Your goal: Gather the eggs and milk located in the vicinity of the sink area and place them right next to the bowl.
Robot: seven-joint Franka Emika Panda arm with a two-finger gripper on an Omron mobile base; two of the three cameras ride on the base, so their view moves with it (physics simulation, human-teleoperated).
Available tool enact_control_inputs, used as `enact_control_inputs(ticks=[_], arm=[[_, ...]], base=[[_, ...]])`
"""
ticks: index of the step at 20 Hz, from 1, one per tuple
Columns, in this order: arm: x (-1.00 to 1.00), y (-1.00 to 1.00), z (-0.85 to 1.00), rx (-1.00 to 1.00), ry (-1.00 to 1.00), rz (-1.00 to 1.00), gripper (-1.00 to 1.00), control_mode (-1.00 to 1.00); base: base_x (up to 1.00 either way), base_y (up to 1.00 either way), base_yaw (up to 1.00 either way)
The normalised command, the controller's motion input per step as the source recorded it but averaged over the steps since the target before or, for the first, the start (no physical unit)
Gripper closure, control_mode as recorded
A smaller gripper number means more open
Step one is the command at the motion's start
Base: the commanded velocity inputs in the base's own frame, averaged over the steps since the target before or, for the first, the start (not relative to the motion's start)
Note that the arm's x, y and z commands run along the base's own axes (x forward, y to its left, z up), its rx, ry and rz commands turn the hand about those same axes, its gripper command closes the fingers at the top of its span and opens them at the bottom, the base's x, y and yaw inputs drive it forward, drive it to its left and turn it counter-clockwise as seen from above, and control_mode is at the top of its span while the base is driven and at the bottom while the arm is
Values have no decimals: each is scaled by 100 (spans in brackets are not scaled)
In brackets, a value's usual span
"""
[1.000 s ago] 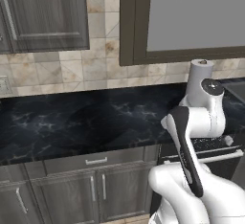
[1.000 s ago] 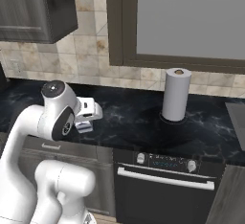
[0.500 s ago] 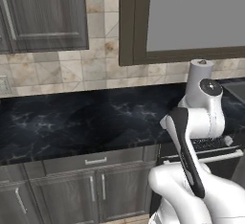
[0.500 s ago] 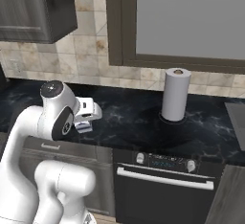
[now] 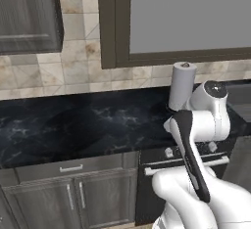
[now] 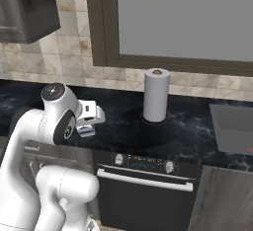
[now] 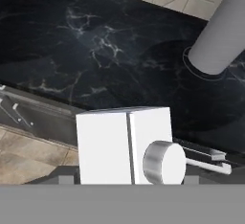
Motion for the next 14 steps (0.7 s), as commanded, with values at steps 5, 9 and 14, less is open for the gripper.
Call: enact_control_inputs(ticks=[5,9,14], arm=[[0,0,0,0,0,0,100,100],[0,0,0,0,0,0,100,100],[0,0,0,0,0,0,100,100]], base=[[0,-78,0],[0,-83,0],[0,-89,0]])
